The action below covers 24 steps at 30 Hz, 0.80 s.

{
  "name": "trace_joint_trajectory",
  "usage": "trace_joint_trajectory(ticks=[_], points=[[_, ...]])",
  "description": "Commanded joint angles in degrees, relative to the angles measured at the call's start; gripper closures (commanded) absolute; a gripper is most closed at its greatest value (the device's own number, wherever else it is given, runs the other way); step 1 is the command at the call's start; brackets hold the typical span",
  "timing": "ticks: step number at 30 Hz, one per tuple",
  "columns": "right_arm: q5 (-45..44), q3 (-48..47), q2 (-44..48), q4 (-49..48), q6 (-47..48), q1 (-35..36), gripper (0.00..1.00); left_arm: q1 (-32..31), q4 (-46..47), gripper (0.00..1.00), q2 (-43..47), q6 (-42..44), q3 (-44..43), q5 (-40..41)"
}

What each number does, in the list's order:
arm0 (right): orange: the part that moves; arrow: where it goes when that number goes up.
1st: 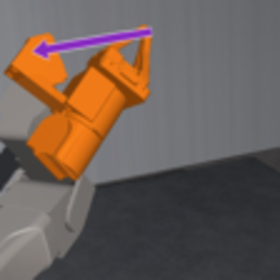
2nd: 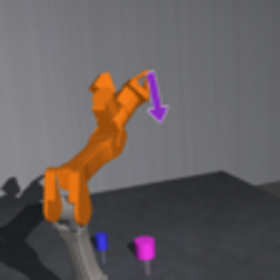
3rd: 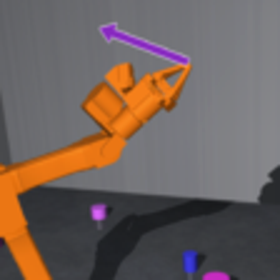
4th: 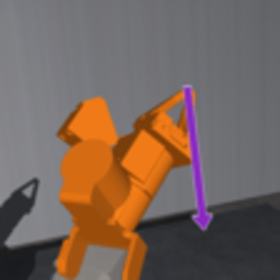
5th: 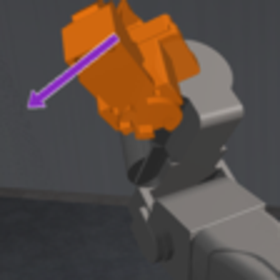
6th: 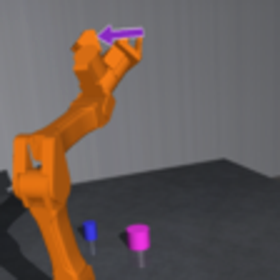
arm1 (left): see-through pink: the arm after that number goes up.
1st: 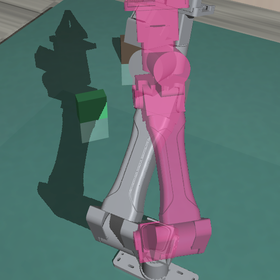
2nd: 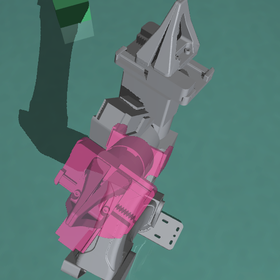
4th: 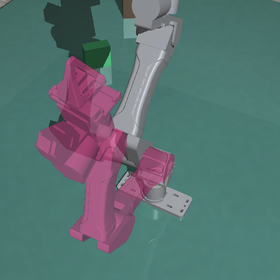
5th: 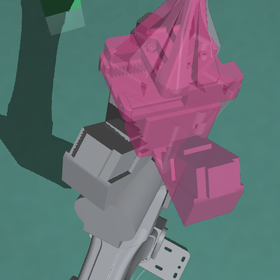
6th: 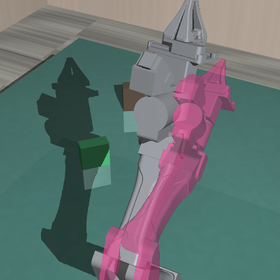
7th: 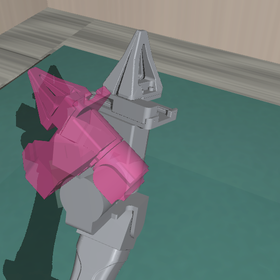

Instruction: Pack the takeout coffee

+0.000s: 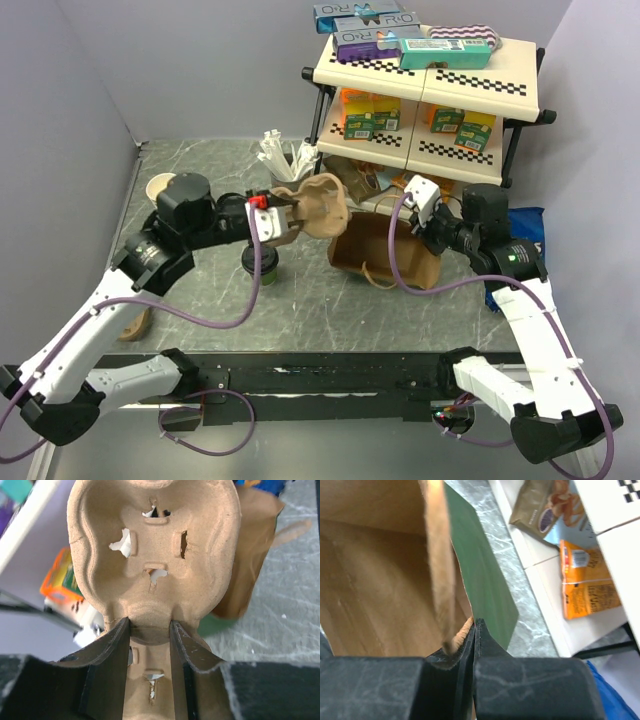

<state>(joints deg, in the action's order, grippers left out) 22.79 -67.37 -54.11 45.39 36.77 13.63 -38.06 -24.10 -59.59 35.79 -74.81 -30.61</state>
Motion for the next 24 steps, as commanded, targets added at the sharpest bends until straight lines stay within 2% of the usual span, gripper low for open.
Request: trace_joint_trajectory(ticks=[1,3,7,11,17,24], points=[[3.7,-0.1,0.8,-0.1,-2.1,0.3,1.0,-3.8,11.1,0.99,-0.9,2.4,3.0,-0.6],[3.5,-0.3,0.5,0.1,-2.3,0.3,1.0,-6.7,16.5,0.99,-1.0,1.7,4.7,0.8],[3.7,-0.5,-0.2,-0.5,-4.9,0.2,1.0,-12.8,21.7,0.99,-1.2,4.0,8.8,3.2],[4.4,-1.1,-0.8,-0.7,-6.0,0.3,1.0,-18.4,23.7,0.99,-1.7,5.8,11.1,4.1],[6.0,-2.0,-1.0,0.2,-5.3,0.3,1.0,-22.2,26.5,0.99,-4.0,8.9,12.1,4.7],[7.1,-1.4,0.4,1.1,-4.8,0.3,1.0,-23.4,25.4,0.99,-8.3,14.4,8.9,3.9]])
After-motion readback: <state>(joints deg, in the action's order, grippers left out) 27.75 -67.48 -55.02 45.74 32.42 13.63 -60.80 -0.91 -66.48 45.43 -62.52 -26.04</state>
